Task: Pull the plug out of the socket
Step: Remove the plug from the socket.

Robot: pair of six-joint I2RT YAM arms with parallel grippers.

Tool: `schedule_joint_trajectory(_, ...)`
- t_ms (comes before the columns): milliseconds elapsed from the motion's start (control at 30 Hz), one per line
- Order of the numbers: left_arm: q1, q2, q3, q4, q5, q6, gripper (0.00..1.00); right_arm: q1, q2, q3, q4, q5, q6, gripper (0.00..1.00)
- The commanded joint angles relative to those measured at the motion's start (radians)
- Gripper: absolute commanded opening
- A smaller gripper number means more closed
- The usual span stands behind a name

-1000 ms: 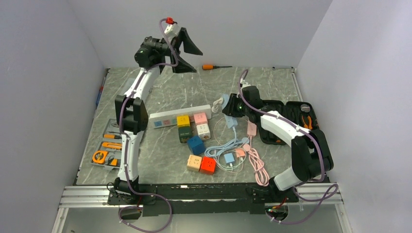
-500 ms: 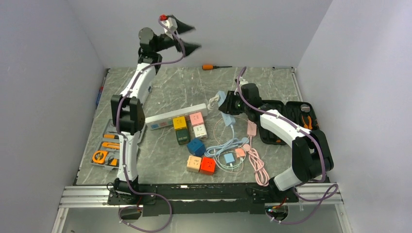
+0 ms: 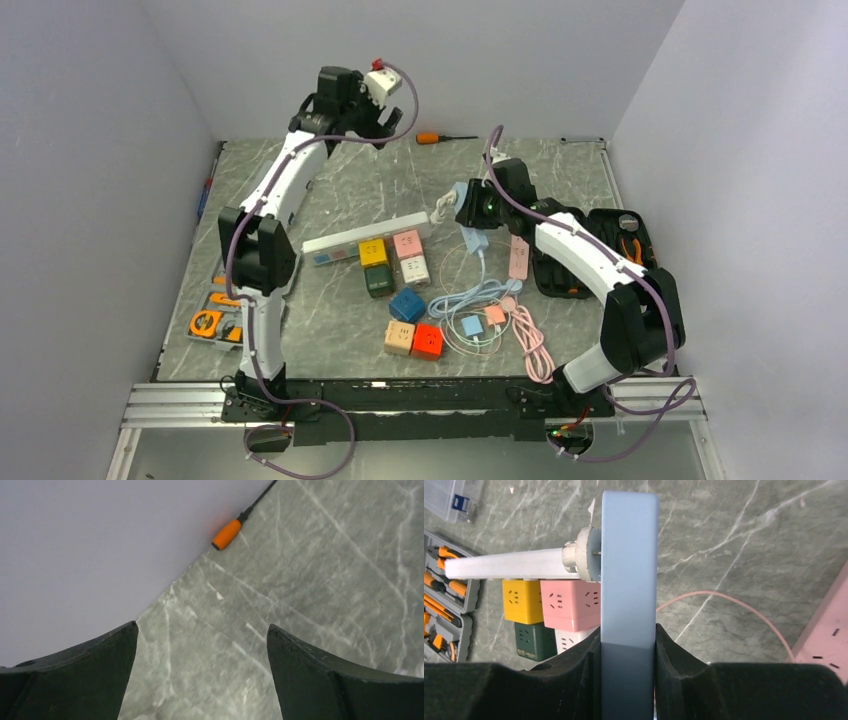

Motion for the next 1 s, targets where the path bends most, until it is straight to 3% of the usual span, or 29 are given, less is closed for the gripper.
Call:
schedule_joint_trajectory(0, -0.090, 0.126, 0.343, -0.748, -0.076, 0.182, 0.99, 0.000, -0.028, 0.210, -0.041, 0.096, -0.007, 0.00)
schedule_joint_trajectory(33, -0.103, 0.123, 0.347, -0.831, -0.041, 0.198, 0.99, 0.002, -0.033, 0.220, -0.049, 0.098, -0.012, 0.00)
schedule_joint_trajectory(100, -0.095, 0.032, 0.228, -0.809, 0.154, 0.190, 0.99, 0.004, -0.055, 0.223, -0.044, 0.099, -0.019, 0.00)
schedule_joint_trajectory(167, -0.088, -0.141, -0.015, -0.585, 0.286, 0.139, 0.99, 0.005, -0.069, 0.226, -0.044, 0.099, -0.031, 0.00)
schedule_joint_trajectory(267, -0.108, -0.414, -0.384, -0.107, 0.257, 0.116, 0.99, 0.014, -0.056, 0.271, -0.095, 0.107, -0.059, 0.00)
schedule_joint_trajectory(300, -0.118, -0.449, -0.405, -0.052, 0.224, 0.107, 0.99, 0.018, -0.052, 0.284, -0.111, 0.113, -0.067, 0.00)
schedule_joint_trajectory(367, -0.122, -0.414, -0.319, -0.127, 0.132, 0.004, 1.00, 0.023, -0.052, 0.302, -0.119, 0.121, -0.074, 0.00)
schedule_joint_trajectory(467, -0.112, -0.266, -0.088, -0.485, 0.246, 0.154, 0.99, 0.034, -0.064, 0.314, -0.120, 0.131, -0.081, 0.00)
schedule_joint_trajectory(533, -0.078, -0.183, 0.051, -0.652, 0.437, 0.161, 1.00, 0.040, -0.073, 0.314, -0.121, 0.135, -0.087, 0.00)
schedule_joint_trajectory(600, -0.073, -0.222, -0.008, -0.567, 0.528, 0.098, 0.99, 0.044, -0.071, 0.322, -0.130, 0.130, -0.089, 0.00)
schedule_joint_trajectory(733, -0.142, -0.472, -0.418, -0.094, 0.388, 0.053, 0.99, 0.073, -0.056, 0.361, -0.166, 0.137, -0.089, 0.00)
schedule_joint_trajectory(967, -0.216, -0.494, -0.514, 0.035, 0.365, 0.038, 0.99, 0.116, -0.041, 0.406, -0.208, 0.178, -0.075, 0.00)
